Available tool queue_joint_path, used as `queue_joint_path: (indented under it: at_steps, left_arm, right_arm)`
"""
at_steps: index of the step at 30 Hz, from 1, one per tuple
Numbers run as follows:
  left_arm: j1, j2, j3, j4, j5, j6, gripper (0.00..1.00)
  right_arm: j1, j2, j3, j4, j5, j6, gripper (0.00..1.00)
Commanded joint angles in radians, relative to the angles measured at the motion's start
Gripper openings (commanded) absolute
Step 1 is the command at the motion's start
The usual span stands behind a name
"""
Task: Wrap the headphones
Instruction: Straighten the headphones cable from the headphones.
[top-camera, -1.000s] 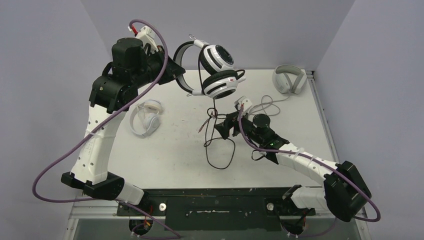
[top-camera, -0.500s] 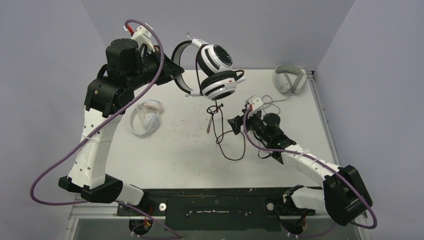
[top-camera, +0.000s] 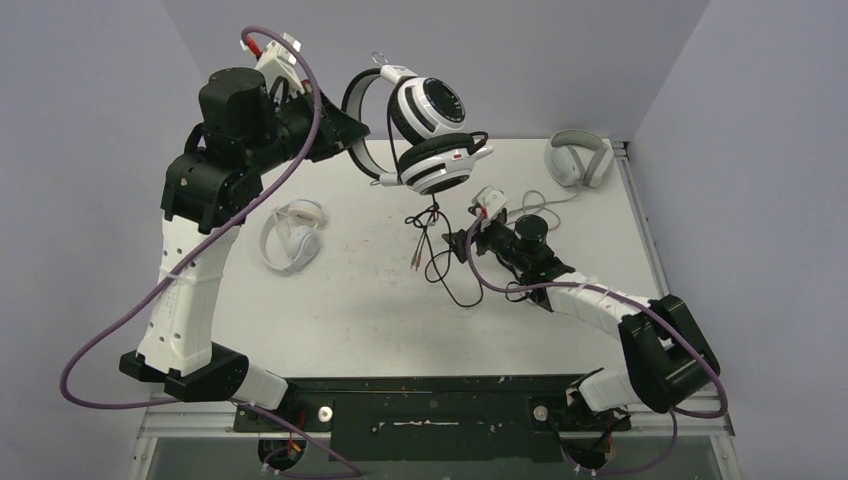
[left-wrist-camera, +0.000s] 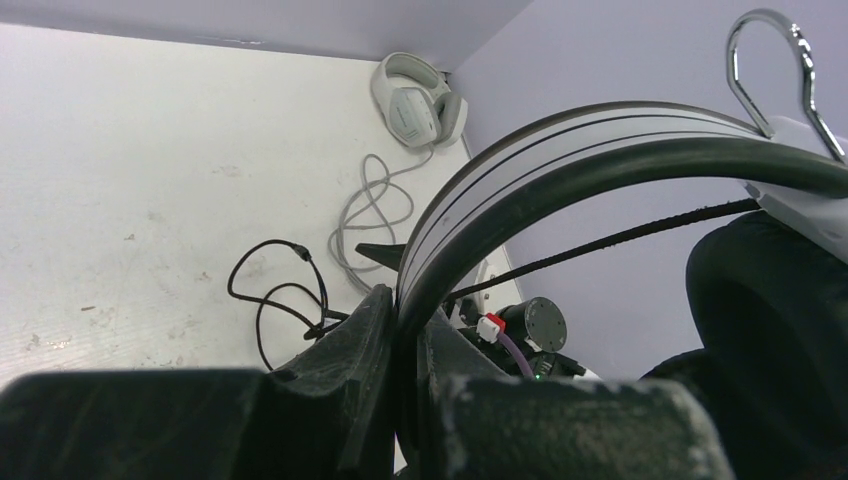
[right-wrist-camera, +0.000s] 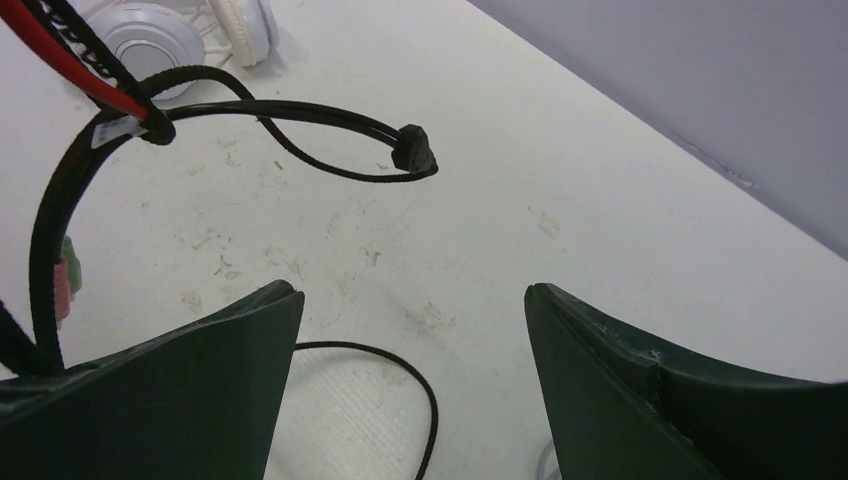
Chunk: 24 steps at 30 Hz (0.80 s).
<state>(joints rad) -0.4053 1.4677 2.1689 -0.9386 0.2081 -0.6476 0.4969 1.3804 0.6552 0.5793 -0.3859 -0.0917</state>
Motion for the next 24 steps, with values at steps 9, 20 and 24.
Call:
queue_joint_path:
  at_steps: [9,20,24]
  left_arm:
    - [0.007,-0.017,0.032,0.127,0.125,-0.093,0.00]
    - [0.008,-0.012,0.013,0.134,0.147,-0.098,0.00]
    - [0.008,-0.011,0.010,0.137,0.153,-0.097,0.00]
  right_arm:
    - [-0.017,0.132,-0.024,0.498,-0.254,-0.192,0.85]
    - [0.004,0.174,0.066,0.479,-0.441,-0.197,0.82]
    - [0.030,0.145,0.057,0.467,-0.449,-0.202,0.81]
